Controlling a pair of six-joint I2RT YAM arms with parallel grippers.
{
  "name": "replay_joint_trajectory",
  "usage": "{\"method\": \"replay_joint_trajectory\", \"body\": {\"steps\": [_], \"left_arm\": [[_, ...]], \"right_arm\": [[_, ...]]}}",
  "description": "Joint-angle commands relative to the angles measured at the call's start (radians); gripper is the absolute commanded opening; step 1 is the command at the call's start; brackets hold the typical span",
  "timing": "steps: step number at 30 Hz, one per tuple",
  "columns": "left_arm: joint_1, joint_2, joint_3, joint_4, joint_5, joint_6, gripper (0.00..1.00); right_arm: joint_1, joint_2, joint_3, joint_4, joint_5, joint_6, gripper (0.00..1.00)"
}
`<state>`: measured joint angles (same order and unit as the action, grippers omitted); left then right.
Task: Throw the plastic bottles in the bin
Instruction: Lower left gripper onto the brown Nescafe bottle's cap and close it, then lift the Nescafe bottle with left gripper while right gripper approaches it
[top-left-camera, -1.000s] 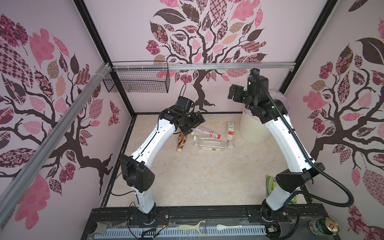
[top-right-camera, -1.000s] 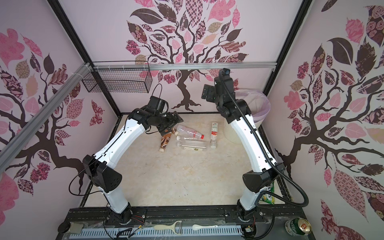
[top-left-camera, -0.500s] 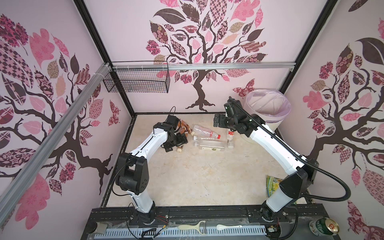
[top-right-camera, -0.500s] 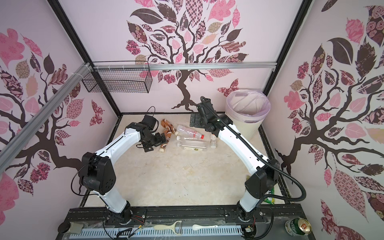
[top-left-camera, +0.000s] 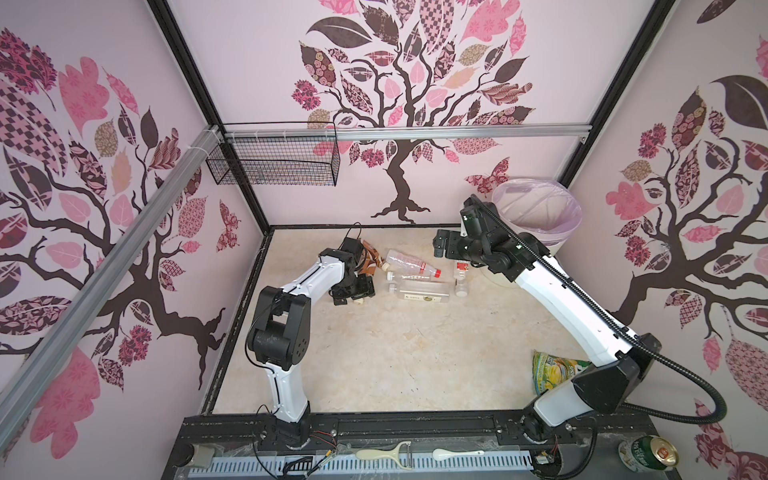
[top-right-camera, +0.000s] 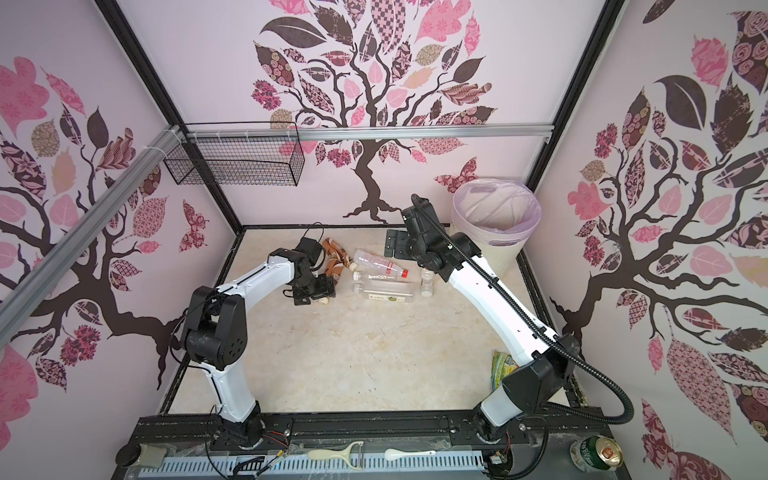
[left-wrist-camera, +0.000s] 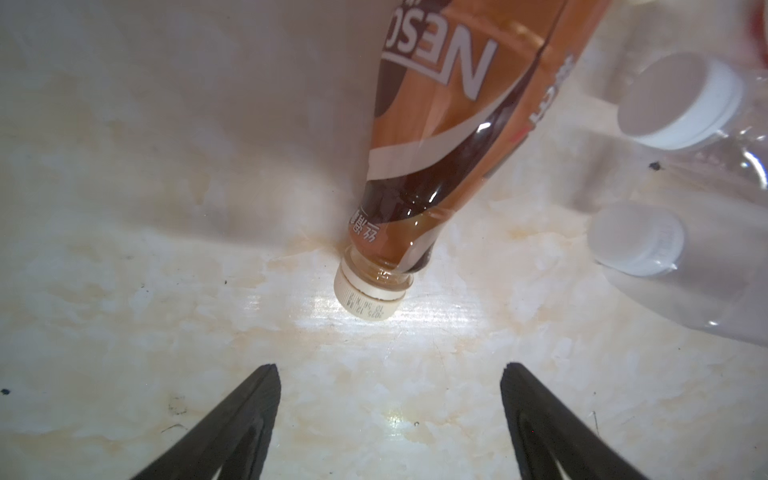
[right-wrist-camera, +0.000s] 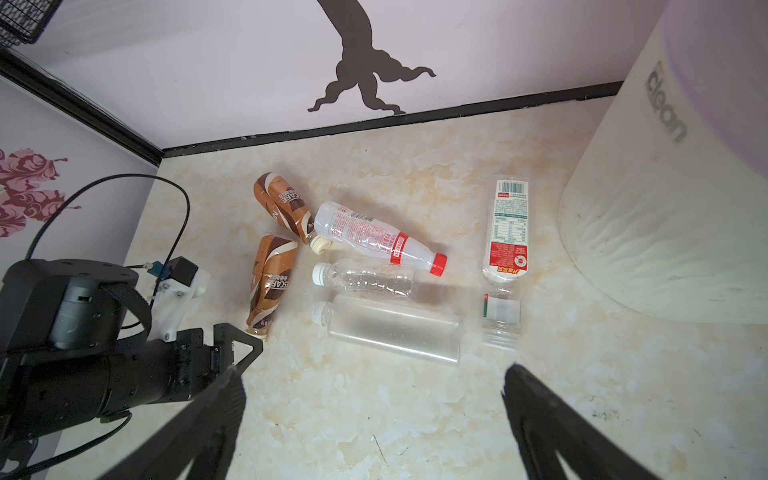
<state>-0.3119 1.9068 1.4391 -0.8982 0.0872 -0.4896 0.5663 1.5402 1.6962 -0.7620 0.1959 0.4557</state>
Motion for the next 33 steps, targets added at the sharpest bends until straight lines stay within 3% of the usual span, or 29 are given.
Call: {"method": "replay_joint_trajectory", "body": {"steps": [1, 18, 33], "left_arm": [[0.005, 0.042, 0.060, 0.033, -0.011, 0.028, 0.85], [0.005, 0.100, 0.036, 0.096, -0.048, 0.074, 0.75], [0.005, 0.136, 0.009, 0.157, -0.019, 0.057, 0.55]], "right_arm": [[0.000, -0.030, 0.047, -0.059, -0.004, -0.022, 1.00], [0.000, -0.036, 0.031, -0.062, -0.075, -0.029, 1.00], [0.000, -0.040, 0.008, -0.083, -0.135, 0.062, 0.99]]}}
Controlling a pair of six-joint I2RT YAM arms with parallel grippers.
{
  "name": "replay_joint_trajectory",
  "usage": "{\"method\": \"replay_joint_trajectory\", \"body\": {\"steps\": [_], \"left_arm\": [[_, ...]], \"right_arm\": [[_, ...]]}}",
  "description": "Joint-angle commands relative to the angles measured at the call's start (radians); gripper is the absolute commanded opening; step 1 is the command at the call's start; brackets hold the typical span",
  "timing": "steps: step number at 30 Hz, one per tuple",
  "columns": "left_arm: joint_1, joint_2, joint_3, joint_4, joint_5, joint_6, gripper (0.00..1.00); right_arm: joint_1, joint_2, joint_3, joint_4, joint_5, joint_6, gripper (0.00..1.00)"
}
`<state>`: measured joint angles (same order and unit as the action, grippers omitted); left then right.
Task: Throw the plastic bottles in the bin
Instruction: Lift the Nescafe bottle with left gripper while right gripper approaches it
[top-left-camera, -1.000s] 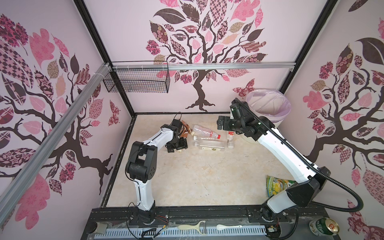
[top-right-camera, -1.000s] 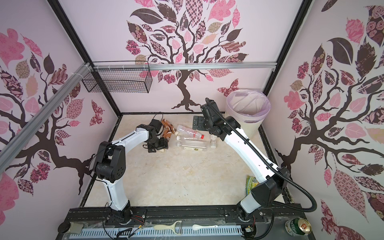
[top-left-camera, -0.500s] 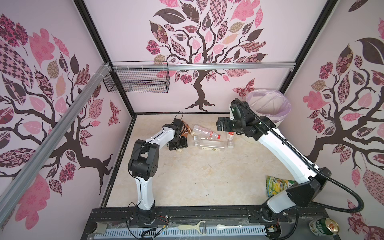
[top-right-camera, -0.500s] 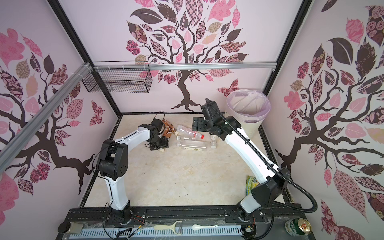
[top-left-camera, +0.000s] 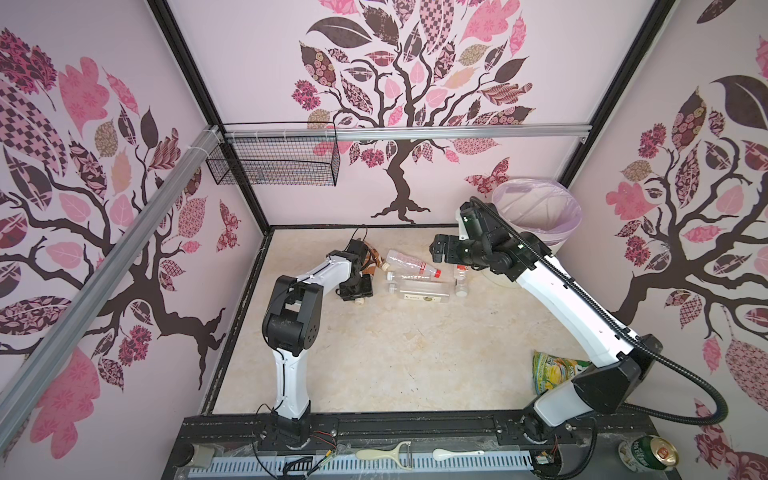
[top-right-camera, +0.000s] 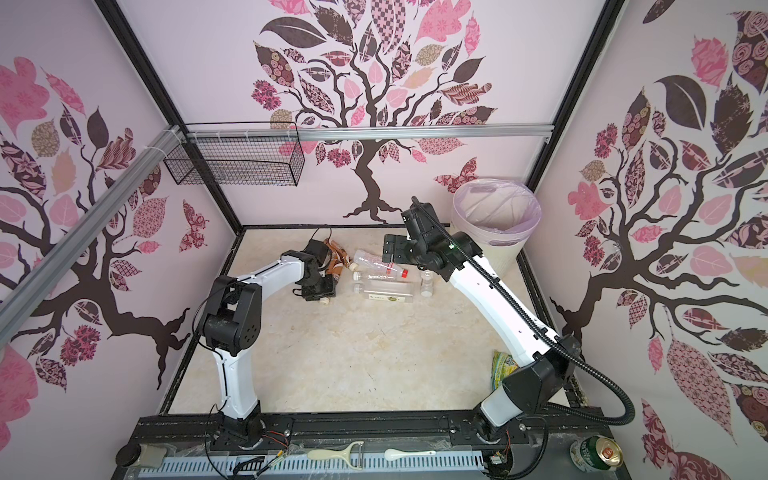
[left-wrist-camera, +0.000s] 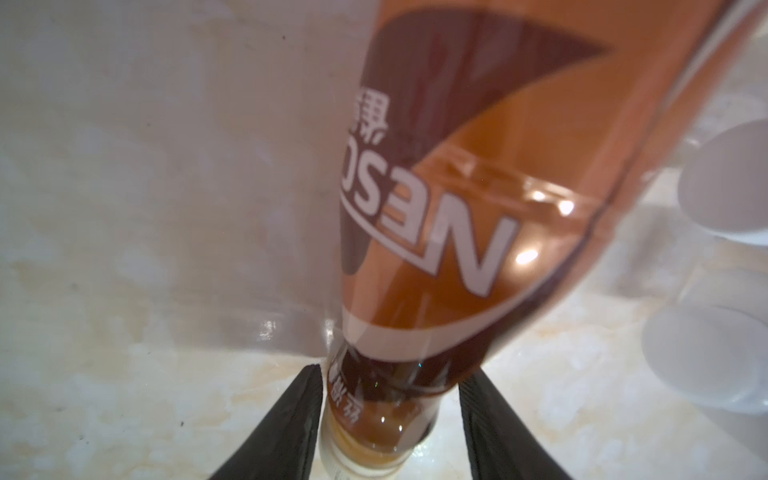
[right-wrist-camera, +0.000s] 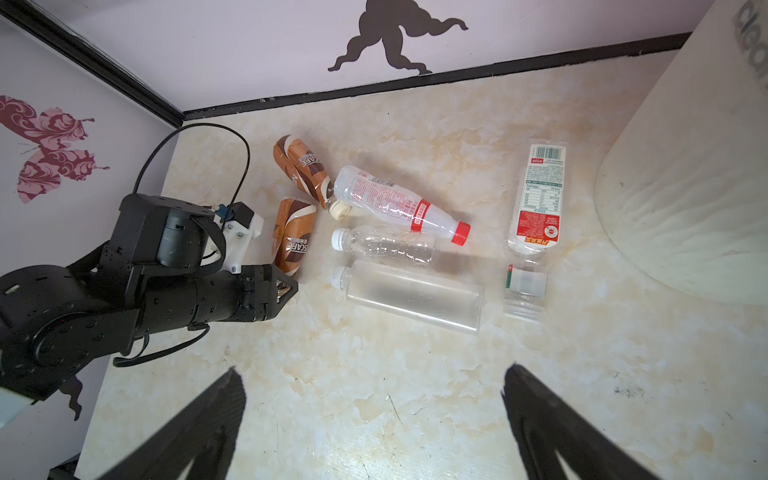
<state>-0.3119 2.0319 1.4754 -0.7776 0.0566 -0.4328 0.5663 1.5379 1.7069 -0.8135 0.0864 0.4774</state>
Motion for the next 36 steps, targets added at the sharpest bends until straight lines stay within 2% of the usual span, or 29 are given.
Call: {"method": "replay_joint_trajectory", "body": {"steps": [1, 7, 13, 17, 23, 27, 36], "left_arm": [[0.004, 0.010, -0.037, 0.047, 0.015, -0.008, 0.54], [-0.023, -0.008, -0.079, 0.096, 0.022, -0.061, 0.50], [-0.074, -0.030, -0.067, 0.098, -0.002, -0.101, 0.47], [-0.103, -0.032, -0.056, 0.097, 0.009, -0.116, 0.39], [-0.112, -0.050, -0.035, 0.054, 0.014, -0.121, 0.30], [-0.112, -0.129, -0.053, 0.026, 0.025, -0.126, 0.28], [-0.134, -0.383, -0.181, 0.102, 0.166, -0.199, 0.28]], "right_arm": [[0.000, -0.040, -0.009, -0.032, -0.039, 0.051, 1.00], [0.000, -0.079, -0.067, -0.052, -0.055, 0.110, 0.99], [0.000, -0.089, -0.051, -0.055, -0.046, 0.159, 1.00], [-0.010, -0.085, -0.023, -0.032, -0.063, 0.195, 0.99], [-0.023, -0.062, 0.056, -0.039, -0.052, 0.185, 0.99], [-0.035, -0.034, 0.102, -0.046, -0.069, 0.194, 0.99], [-0.099, 0.027, 0.132, -0.041, -0.126, 0.243, 1.00]]}}
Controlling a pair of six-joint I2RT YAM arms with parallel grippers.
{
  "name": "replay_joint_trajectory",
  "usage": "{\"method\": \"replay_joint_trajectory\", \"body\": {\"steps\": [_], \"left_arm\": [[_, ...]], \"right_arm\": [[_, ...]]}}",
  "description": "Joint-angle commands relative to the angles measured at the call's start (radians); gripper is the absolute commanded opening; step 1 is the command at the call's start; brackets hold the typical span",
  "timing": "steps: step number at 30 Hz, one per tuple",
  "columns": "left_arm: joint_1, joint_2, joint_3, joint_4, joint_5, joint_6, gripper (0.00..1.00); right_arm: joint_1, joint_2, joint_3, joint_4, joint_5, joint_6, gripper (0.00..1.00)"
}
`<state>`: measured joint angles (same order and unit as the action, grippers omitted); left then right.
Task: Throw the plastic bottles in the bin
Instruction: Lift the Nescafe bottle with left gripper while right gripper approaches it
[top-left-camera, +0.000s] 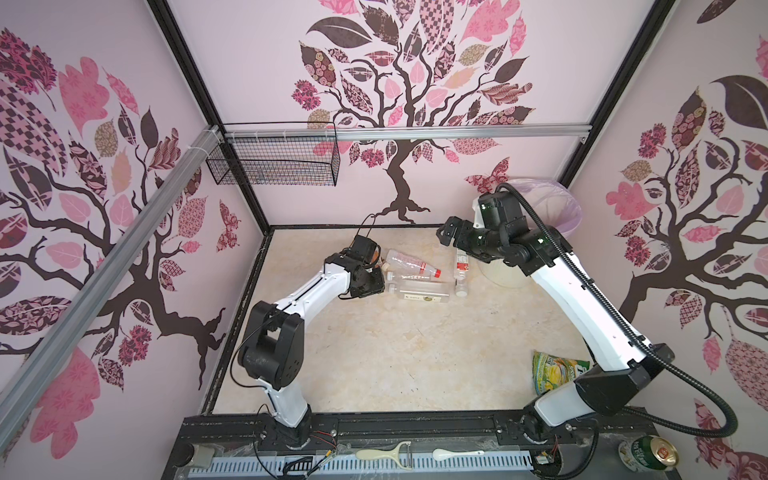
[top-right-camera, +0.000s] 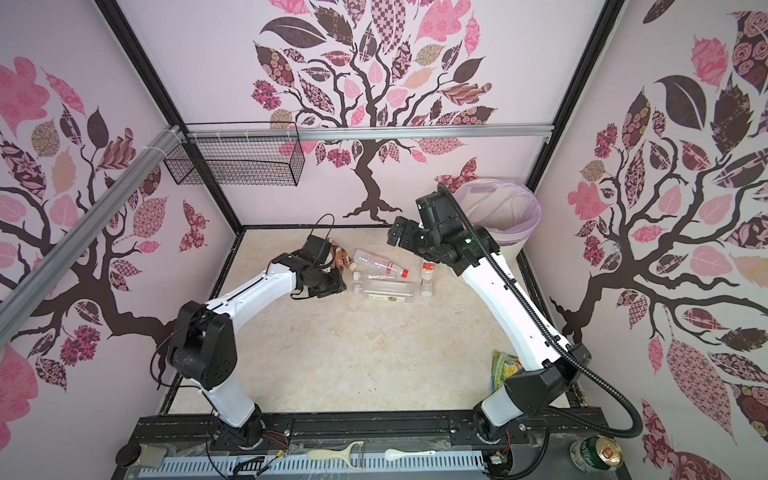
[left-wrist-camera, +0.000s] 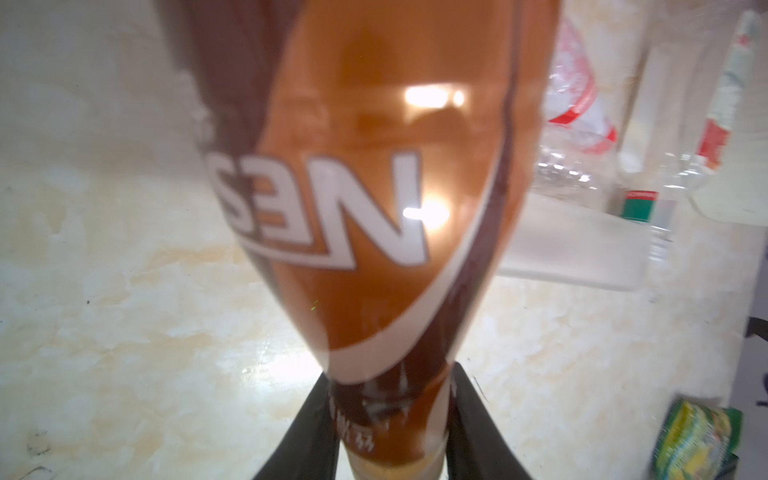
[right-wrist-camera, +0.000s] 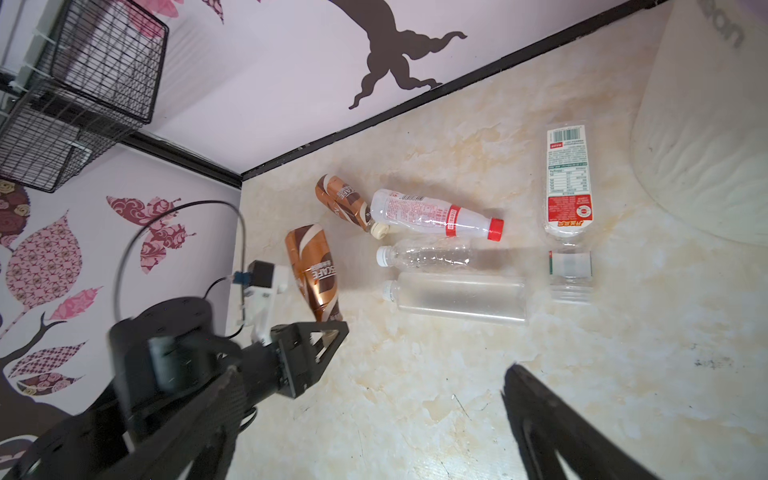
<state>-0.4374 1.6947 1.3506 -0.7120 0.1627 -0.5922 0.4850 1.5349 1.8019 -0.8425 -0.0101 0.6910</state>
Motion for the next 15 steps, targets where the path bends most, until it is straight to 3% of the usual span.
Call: {"method": "replay_joint_trajectory", "body": {"steps": [1, 10, 15], "left_arm": [[-0.010, -0.073, -0.078, 0.059, 0.078, -0.053, 0.28], [-0.026, -0.230, -0.123, 0.142, 0.219, -0.107, 0.28], [-0.031, -0.277, -0.119, 0.174, 0.311, -0.115, 0.28]], "right_arm": [[-0.028, 0.037, 0.039, -0.008, -0.036, 0.037, 0.99], [-0.059, 0.125, 0.044, 0.092, -0.179, 0.080, 0.99], [-0.057, 0.114, -0.070, 0.228, -0.239, 0.104, 1.00]]}}
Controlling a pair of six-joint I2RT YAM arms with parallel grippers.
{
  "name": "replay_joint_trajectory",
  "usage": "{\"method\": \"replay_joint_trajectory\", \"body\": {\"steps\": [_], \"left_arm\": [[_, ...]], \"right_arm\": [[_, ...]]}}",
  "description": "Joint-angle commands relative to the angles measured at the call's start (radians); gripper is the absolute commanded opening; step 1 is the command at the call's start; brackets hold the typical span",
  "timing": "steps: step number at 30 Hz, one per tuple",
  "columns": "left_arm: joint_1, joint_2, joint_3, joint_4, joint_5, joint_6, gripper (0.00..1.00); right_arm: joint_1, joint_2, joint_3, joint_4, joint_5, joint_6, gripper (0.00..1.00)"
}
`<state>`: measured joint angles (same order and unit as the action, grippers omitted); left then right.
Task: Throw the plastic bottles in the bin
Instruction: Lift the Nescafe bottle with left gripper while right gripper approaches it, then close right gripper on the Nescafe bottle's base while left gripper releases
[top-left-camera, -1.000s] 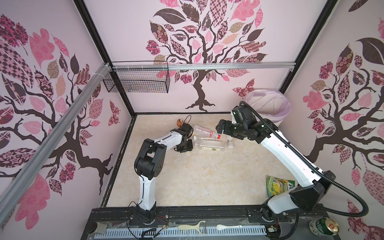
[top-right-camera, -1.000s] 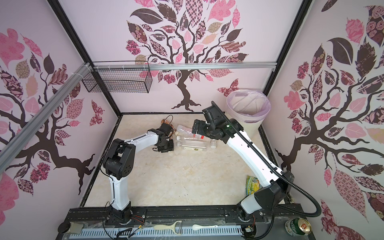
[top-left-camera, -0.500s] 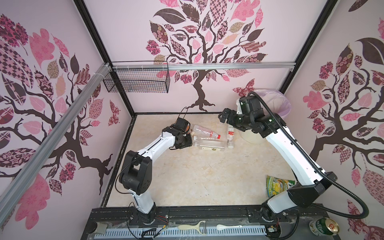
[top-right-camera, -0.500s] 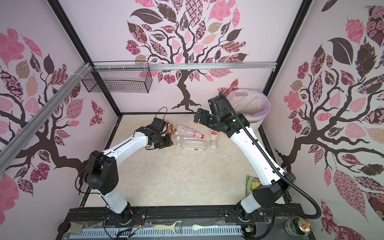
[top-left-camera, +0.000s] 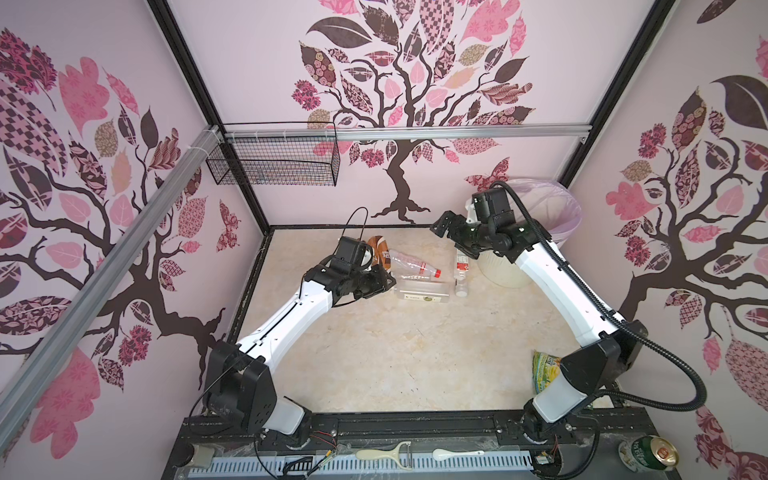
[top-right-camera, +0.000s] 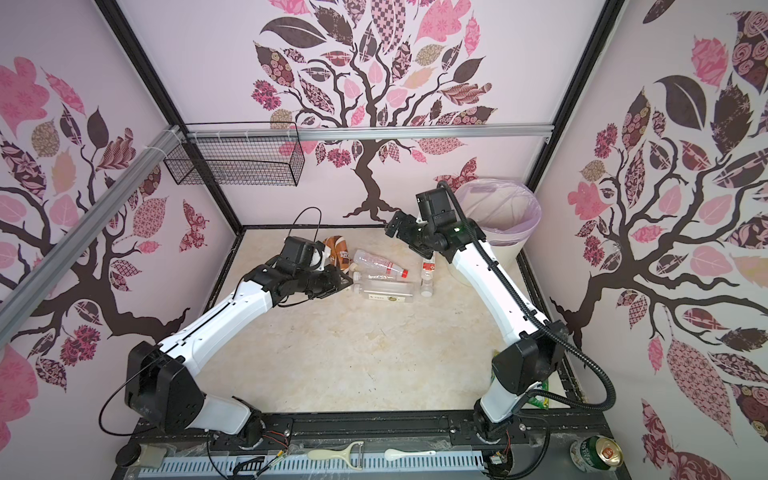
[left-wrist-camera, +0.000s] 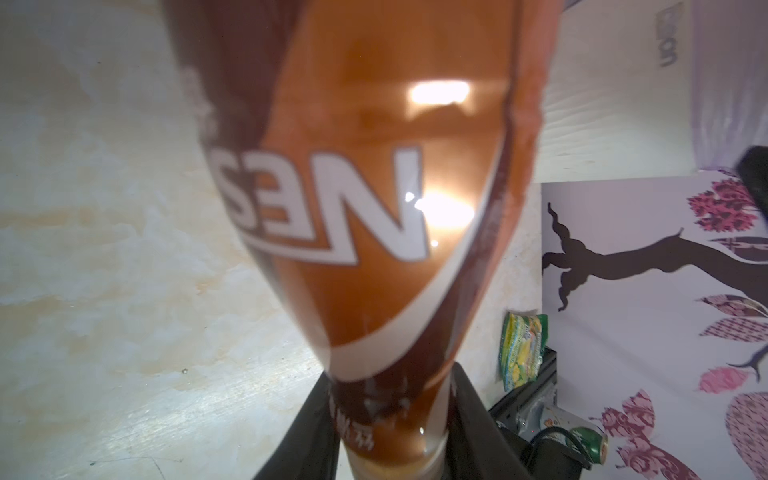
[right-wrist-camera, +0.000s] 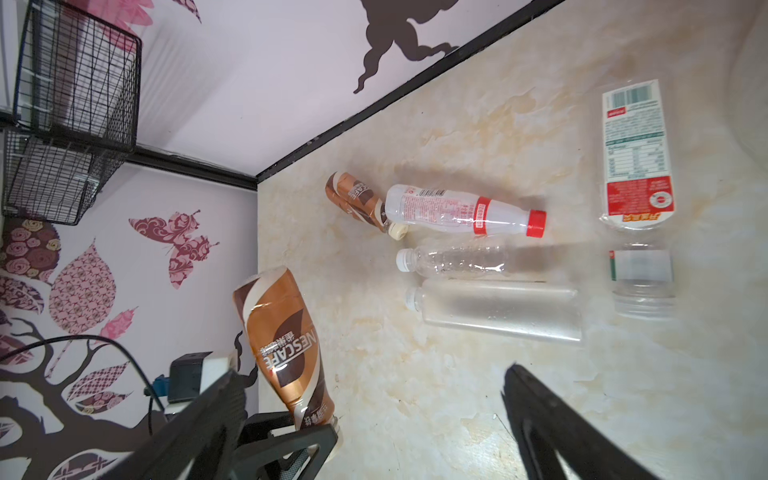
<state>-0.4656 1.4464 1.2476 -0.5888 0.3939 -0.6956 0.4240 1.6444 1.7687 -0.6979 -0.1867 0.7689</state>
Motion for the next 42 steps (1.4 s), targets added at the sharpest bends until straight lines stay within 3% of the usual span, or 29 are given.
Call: {"method": "replay_joint_trajectory", "body": {"steps": [1, 15, 22, 31, 42], "left_arm": [[-0.005, -0.032, -0.011, 0.047, 0.095, -0.008, 0.28], [-0.083, -0.041, 0.053, 0.024, 0.175, 0.025, 0.27], [-0.144, -0.037, 0.066, 0.055, 0.161, 0.005, 0.27], [-0.149, -0.036, 0.061, 0.059, 0.140, -0.002, 0.27], [-0.148, 0.024, 0.117, 0.066, 0.135, 0.007, 0.27]], "right_arm": [[0.004, 0.005, -0.048, 0.101, -0.075, 0.023, 1.00], [0.067, 0.062, -0.073, 0.218, -0.149, 0.020, 1.00], [0.079, 0.094, -0.063, 0.221, -0.169, 0.050, 0.93], [0.082, 0.092, -0.086, 0.214, -0.191, 0.066, 0.81], [0.096, 0.085, -0.103, 0.190, -0.192, 0.046, 0.78]]}}
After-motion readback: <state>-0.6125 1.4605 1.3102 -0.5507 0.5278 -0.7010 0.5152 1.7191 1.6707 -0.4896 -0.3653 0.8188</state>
